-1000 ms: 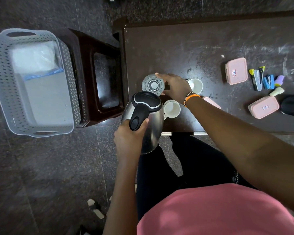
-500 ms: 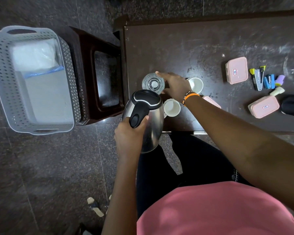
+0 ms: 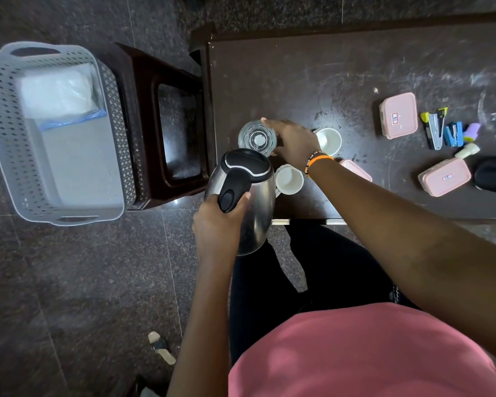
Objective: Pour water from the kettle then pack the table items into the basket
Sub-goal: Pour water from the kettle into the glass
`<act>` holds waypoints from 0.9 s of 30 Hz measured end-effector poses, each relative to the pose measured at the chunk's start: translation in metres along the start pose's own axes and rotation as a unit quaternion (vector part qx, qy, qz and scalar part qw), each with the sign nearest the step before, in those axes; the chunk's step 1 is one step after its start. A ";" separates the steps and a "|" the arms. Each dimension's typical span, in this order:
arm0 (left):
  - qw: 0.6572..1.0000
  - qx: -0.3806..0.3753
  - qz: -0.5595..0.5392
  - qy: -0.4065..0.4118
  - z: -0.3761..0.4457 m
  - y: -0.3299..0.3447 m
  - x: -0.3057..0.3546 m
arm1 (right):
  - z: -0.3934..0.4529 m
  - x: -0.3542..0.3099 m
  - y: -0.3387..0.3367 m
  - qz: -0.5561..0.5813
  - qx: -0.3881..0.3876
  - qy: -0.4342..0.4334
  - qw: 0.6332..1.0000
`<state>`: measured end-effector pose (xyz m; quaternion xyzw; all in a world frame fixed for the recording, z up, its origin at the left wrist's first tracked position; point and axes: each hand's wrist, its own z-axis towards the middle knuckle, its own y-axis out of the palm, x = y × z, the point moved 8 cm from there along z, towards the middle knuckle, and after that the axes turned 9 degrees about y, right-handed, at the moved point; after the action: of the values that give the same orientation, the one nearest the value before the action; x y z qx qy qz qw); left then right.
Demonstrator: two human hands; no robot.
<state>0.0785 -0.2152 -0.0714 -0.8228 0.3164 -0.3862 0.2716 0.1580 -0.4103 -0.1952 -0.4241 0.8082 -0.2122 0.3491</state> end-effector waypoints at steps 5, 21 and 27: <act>1.000 -0.008 -0.003 -0.008 0.000 0.002 0.001 | 0.001 0.000 0.001 -0.011 0.001 0.002 1.000; 1.000 -0.008 -0.015 0.001 0.000 0.000 0.004 | 0.000 0.000 0.003 -0.010 -0.001 0.009 1.000; 1.000 -0.013 -0.022 -0.004 0.000 -0.001 0.007 | 0.002 0.001 0.004 -0.006 0.003 0.011 1.000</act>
<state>0.0829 -0.2193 -0.0674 -0.8346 0.3024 -0.3844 0.2534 0.1567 -0.4093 -0.1991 -0.4252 0.8089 -0.2216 0.3402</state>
